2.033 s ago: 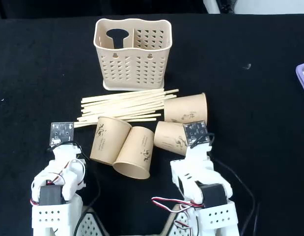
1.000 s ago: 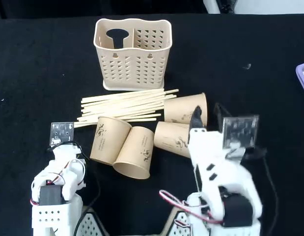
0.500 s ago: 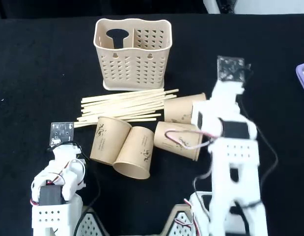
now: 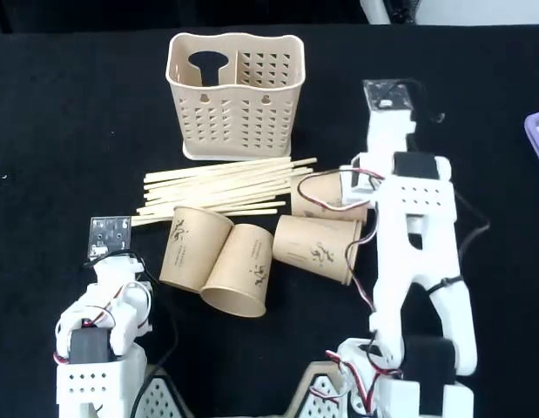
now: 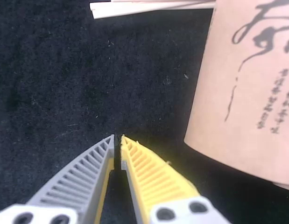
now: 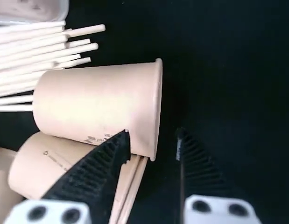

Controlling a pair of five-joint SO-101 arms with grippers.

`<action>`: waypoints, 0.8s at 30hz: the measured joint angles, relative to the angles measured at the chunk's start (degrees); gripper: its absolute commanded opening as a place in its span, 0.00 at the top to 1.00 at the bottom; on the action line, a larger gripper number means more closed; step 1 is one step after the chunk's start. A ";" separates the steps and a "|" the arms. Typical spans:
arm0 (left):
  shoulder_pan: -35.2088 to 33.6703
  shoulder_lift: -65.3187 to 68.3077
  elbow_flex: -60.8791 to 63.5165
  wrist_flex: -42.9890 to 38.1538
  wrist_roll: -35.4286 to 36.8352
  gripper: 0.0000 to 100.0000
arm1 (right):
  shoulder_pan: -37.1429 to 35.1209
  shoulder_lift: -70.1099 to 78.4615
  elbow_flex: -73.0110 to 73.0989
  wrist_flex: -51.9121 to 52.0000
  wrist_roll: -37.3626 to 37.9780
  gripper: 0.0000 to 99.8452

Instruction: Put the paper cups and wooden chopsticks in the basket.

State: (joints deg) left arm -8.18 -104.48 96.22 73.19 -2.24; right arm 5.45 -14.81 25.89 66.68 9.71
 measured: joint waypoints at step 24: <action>0.00 0.00 0.00 0.00 0.00 0.97 | -4.75 4.31 -1.41 0.88 5.54 0.76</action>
State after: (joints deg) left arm -8.18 -104.48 96.22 73.19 -2.24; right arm 0.70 -10.51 24.48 67.56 15.25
